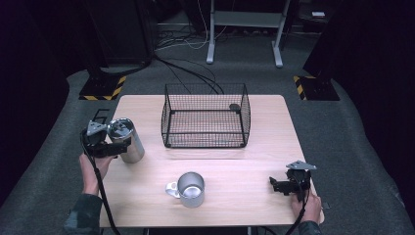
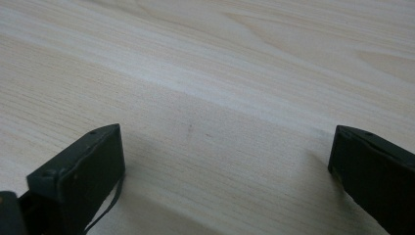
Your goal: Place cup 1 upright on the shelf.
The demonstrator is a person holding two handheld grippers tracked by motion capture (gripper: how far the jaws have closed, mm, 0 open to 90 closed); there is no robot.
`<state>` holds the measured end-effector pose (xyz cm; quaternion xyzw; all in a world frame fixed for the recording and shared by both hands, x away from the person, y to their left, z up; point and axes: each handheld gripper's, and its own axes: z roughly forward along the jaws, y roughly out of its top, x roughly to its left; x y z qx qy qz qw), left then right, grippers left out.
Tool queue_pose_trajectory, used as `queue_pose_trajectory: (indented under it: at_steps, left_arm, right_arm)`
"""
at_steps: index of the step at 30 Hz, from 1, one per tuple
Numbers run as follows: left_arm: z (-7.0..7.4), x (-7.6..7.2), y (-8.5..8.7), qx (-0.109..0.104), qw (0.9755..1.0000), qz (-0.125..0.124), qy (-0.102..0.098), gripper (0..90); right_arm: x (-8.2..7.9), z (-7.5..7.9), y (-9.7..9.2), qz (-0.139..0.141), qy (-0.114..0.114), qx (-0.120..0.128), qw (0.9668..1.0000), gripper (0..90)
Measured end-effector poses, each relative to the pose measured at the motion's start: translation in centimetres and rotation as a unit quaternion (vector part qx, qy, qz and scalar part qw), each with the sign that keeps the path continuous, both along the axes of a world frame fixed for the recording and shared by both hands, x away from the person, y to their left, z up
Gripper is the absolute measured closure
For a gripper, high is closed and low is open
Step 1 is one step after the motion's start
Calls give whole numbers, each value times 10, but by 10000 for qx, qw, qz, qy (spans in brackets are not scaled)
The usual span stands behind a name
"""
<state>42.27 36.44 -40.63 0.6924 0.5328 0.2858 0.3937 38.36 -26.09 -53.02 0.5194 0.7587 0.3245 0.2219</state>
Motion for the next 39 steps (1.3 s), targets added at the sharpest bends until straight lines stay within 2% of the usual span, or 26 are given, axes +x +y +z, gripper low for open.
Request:
queue_pose_trajectory:
  at_steps: [7, 10, 15, 19, 23, 32, 36, 39]
  left_arm:
    - [4, 11, 0, 73, 10000, 17, 14, 0]
    - [3, 14, 1, 83, 9999, 3, 70, 0]
    - [0, 19, 0, 84, 10000, 32, 25, 2]
    - [-2, 23, -1, 80, 9999, 9, 94, 2]
    - [-2, 24, -3, 169, 9998, 2, 62, 28]
    - [-1, 24, -3, 148, 9998, -73, 88, 36]
    - [1, 22, -6, 341, 9992, -168, 105, 37]
    - [3, 20, -7, 348, 9992, -210, 44, 37]
  right_arm:
    - [0, 0, 0, 4, -5, 13, 10000, 0]
    - [0, 0, 0, 10, 16, 1, 10000, 0]
    - [0, 0, 0, 7, 3, 8, 10000, 0]
    - [0, 0, 0, 7, 2, 9, 10000, 0]
    - [0, 0, 0, 5, 9, -2, 10000, 0]
    - [0, 0, 0, 12, -5, 11, 10000, 0]
    - [0, 0, 0, 24, -1, 6, 10000, 0]
    - [0, 0, 0, 15, -3, 11, 10000, 0]
